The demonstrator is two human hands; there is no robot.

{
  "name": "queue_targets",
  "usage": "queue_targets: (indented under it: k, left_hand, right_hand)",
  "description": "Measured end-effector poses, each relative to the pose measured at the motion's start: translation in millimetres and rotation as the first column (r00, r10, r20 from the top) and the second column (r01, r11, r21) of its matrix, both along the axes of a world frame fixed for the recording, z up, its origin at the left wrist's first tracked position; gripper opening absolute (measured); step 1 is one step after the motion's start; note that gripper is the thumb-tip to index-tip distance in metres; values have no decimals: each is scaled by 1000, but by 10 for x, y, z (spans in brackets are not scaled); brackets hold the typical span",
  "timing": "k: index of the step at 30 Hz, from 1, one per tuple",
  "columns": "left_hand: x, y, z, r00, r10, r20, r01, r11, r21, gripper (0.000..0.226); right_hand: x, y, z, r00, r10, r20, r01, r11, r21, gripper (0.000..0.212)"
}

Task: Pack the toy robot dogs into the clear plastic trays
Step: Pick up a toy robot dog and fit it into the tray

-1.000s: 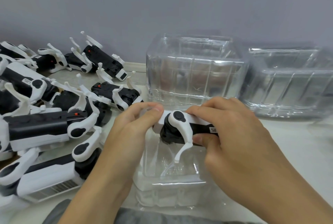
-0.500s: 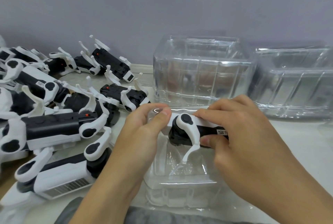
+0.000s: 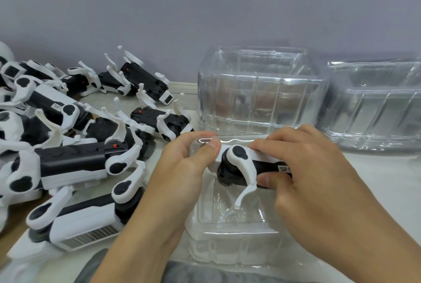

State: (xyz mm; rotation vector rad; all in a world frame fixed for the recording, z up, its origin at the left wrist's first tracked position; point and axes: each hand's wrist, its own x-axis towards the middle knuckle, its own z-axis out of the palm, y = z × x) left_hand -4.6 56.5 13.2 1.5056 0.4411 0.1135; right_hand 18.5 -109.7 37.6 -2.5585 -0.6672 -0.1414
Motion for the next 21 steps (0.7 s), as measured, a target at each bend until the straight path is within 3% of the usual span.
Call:
queue_targets:
  k: [5, 16, 21]
  left_hand:
    - [26, -24, -44, 998, 35, 43, -40, 992, 121, 17]
    - [26, -10, -57, 998, 6, 65, -9, 999, 49, 25]
    - [38, 8, -78, 998, -17, 60, 10, 994, 109, 32]
  right_hand:
    - [-18, 12, -8, 1000, 7, 9, -6, 999, -51, 19]
    - [-9, 3, 0, 1000, -7, -2, 7, 999, -53, 17]
    - [-28, 11, 2, 1000, -7, 1, 7, 996, -89, 15]
